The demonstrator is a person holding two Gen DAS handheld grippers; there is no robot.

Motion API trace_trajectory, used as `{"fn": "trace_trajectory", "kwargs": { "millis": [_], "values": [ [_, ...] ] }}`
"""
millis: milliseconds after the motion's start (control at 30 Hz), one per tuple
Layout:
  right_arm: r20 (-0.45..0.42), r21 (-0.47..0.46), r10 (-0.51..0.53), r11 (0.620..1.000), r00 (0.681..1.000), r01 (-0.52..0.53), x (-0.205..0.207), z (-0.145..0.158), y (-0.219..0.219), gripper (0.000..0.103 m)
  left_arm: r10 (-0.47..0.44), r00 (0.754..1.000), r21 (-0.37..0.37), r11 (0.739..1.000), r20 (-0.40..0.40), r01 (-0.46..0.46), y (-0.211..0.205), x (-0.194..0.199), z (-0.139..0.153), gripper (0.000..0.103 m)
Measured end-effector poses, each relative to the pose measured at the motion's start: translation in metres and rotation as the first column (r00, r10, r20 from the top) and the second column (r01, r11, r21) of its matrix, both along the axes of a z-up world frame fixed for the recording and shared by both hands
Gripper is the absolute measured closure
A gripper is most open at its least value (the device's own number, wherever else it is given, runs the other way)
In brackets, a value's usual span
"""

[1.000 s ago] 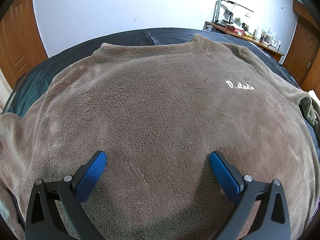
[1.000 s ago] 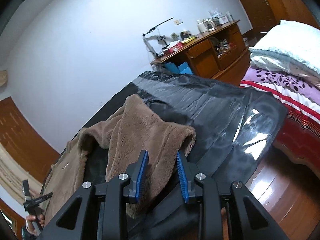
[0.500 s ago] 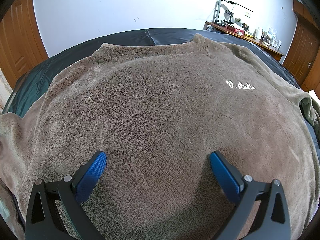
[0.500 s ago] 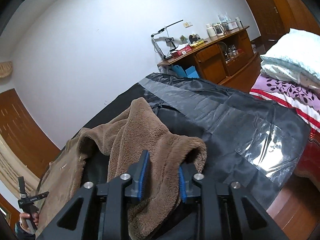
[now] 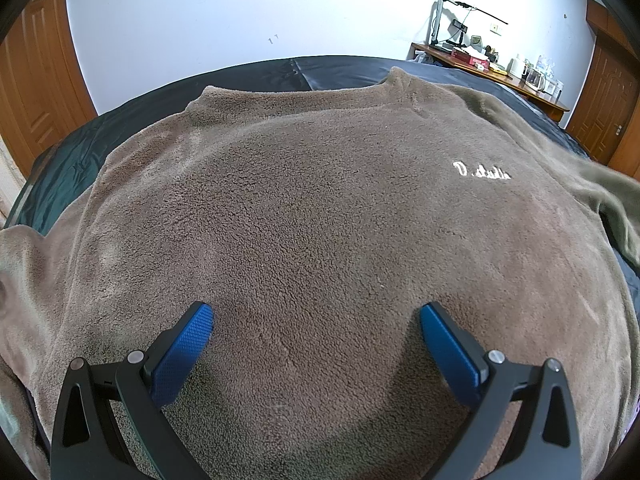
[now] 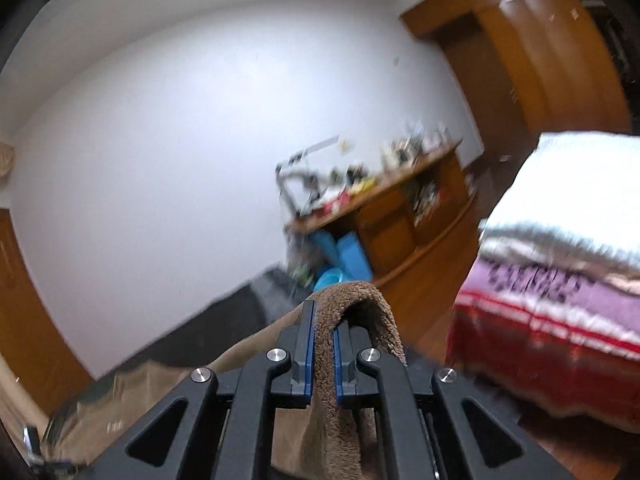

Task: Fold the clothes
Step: 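Lift the sleeve with the right gripper and lay it across the back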

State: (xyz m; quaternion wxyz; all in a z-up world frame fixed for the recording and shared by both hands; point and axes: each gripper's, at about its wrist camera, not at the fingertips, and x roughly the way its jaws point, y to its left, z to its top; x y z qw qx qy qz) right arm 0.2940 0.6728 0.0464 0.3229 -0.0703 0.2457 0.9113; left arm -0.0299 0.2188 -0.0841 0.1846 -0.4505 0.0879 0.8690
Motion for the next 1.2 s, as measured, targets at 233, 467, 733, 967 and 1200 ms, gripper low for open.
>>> {"fn": "trace_trajectory", "kwargs": {
  "millis": [233,467,733,967,1200],
  "values": [
    [0.057,0.055,0.021,0.998,0.998,-0.024,-0.03,0.036,-0.008,0.095,0.0,1.0,0.005,1.0,0.001,0.0,0.0,0.0,0.0,0.0],
    [0.059,0.064,0.157,0.985,0.986,-0.161,-0.07,0.066,-0.053,0.095,0.006,1.0,0.106,0.994,0.013,-0.007,-0.013,-0.002,0.006,0.0],
    [0.126,0.147,0.455,0.87,0.882,-0.47,-0.141,0.09,-0.17,0.095,0.003,1.0,0.19,0.982,0.008,-0.005,-0.024,0.004,0.022,0.0],
    [0.305,0.152,0.655,0.683,0.691,-0.714,-0.22,0.042,-0.283,0.095,0.023,0.999,0.204,0.978,0.038,-0.031,-0.034,0.004,0.024,0.0],
    [0.549,-0.004,0.713,0.524,0.436,-0.852,-0.267,-0.046,-0.351,0.094,0.008,0.992,0.292,0.955,0.129,-0.046,-0.045,-0.001,0.02,0.0]
  ]
}}
